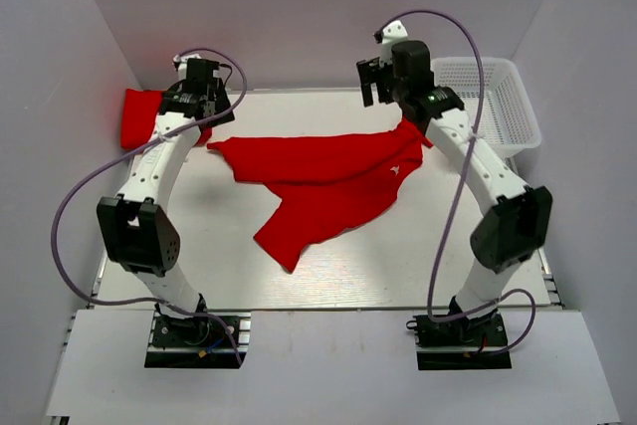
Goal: Fold and stack the t-shirts
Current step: Flatten out the tshirt
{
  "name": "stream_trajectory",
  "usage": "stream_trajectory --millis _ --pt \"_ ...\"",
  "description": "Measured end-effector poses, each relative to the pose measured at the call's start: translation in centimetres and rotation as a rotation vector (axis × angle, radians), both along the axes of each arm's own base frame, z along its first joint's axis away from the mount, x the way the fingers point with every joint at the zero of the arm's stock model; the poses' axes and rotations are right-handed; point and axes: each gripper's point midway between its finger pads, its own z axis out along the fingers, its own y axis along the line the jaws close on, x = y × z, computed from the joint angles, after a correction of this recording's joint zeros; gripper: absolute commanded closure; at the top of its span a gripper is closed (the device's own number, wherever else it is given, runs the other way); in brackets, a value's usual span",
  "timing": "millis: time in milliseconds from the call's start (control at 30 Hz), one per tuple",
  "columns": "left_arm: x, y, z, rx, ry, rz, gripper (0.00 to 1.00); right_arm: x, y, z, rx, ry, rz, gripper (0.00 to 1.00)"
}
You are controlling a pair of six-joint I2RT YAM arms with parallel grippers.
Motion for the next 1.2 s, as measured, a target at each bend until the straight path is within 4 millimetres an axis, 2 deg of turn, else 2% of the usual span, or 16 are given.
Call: stream_trajectory --millis 100,167,233,367,467,533,600,633,800,867,1033,1200 --pt "-0.4 -0.7 1.4 -0.037 -0.031 -0.042 0.0 -3.7 1.5 -1.5 0.086 0.067 0.077 0.1" --pt "0.0 -1.6 1.1 -0.063 -0.034 -0.093 0.0 -5.9 2.5 -4.0 0.135 0.143 0.129 0.1" --pt "0.5 -3.0 -0.1 -0.091 -0.015 -0.158 0.0 -8.0 3.7 -7.5 0.173 0.244 0.175 0.1" --pt "2.9 -6.3 -3.9 -0.173 0.019 -0.299 0.0 -11.9 5.5 -14.3 0.215 0.455 0.223 0.1" --pt "4.1 -7.9 -8.1 -0.214 0.079 -0.357 0.0 -14.1 6.8 -17.6 0.247 0.571 0.248 0.1" --pt "4.1 -8.5 -10.9 -0.235 0.119 -0.38 0.0 -15.1 7.3 -19.1 0.271 0.617 0.252 0.1" --pt "3.4 -8.8 -13.6 -0.252 0.162 -0.394 0.0 -15.8 7.4 -20.3 0.292 0.643 0.246 0.1" --pt "2.4 -9.0 -15.6 -0.267 0.201 -0.401 0.0 -16.0 7.5 -20.9 0.302 0.656 0.238 0.1" --pt "-0.7 -9.5 -20.0 -0.318 0.262 -0.428 0.0 -16.0 7.3 -23.7 0.325 0.703 0.194 0.1" --pt "-1.0 -10.1 -19.4 -0.352 0.221 -0.438 0.0 -15.9 7.2 -24.6 0.329 0.718 0.177 0.1" --pt "-2.4 -11.6 -19.5 -0.415 0.165 -0.48 0.0 -15.2 6.1 -26.6 0.327 0.747 0.109 0.1" --pt "-3.7 -14.4 -19.4 -0.448 0.124 -0.548 0.0 -13.6 3.9 -26.9 0.344 0.729 0.007 0.1"
